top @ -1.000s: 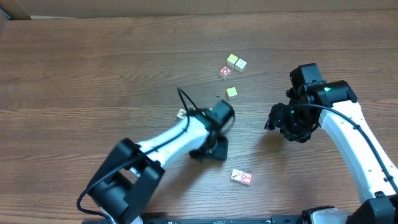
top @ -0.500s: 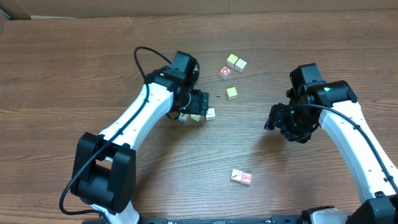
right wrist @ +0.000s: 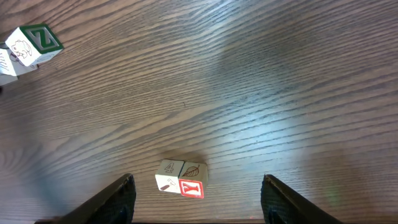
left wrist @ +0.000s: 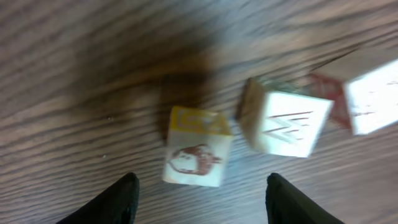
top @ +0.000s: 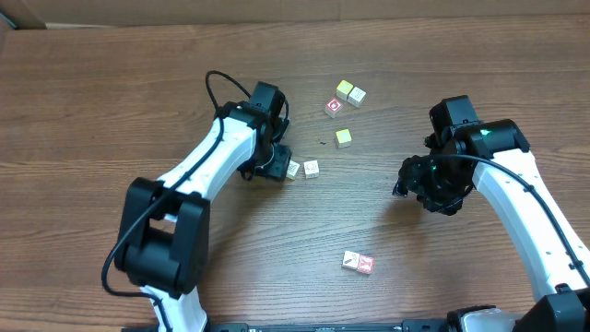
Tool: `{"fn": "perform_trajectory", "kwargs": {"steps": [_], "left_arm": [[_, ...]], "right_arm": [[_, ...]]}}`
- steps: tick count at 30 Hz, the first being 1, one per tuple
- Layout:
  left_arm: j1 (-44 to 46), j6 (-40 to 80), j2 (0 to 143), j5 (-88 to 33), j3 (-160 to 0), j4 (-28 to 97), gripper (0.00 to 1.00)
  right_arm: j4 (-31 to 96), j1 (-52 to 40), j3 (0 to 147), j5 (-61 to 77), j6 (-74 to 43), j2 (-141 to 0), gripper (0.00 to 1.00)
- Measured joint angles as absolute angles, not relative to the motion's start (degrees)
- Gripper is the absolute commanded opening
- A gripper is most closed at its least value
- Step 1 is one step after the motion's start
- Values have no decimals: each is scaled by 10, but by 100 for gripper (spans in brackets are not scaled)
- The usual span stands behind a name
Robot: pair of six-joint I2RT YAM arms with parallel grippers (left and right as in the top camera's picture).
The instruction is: Flip 5 blocks
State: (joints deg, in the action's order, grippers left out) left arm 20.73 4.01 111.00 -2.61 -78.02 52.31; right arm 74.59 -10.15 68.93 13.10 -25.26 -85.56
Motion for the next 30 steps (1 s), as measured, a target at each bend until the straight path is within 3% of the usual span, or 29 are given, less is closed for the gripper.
{"fn": "perform_trajectory", "kwargs": {"steps": [14, 17, 20, 24, 30], "left_arm": [[191, 6, 1119, -13, -780, 508, 49], [191, -1, 1130, -22, -781, 506, 41], [191, -6, 1149, -30, -781, 506, 24], [191, -4, 1157, -35, -781, 507, 10], [191, 11, 1157, -36, -816, 559, 4]], "right_arm": [[746, -102, 689, 131, -253, -856, 65], [746, -102, 689, 131, -253, -856, 65], [746, -102, 689, 131, -253, -856, 65], [746, -102, 689, 133, -253, -856, 65], [746, -102, 689, 133, -252, -856, 65]]}}
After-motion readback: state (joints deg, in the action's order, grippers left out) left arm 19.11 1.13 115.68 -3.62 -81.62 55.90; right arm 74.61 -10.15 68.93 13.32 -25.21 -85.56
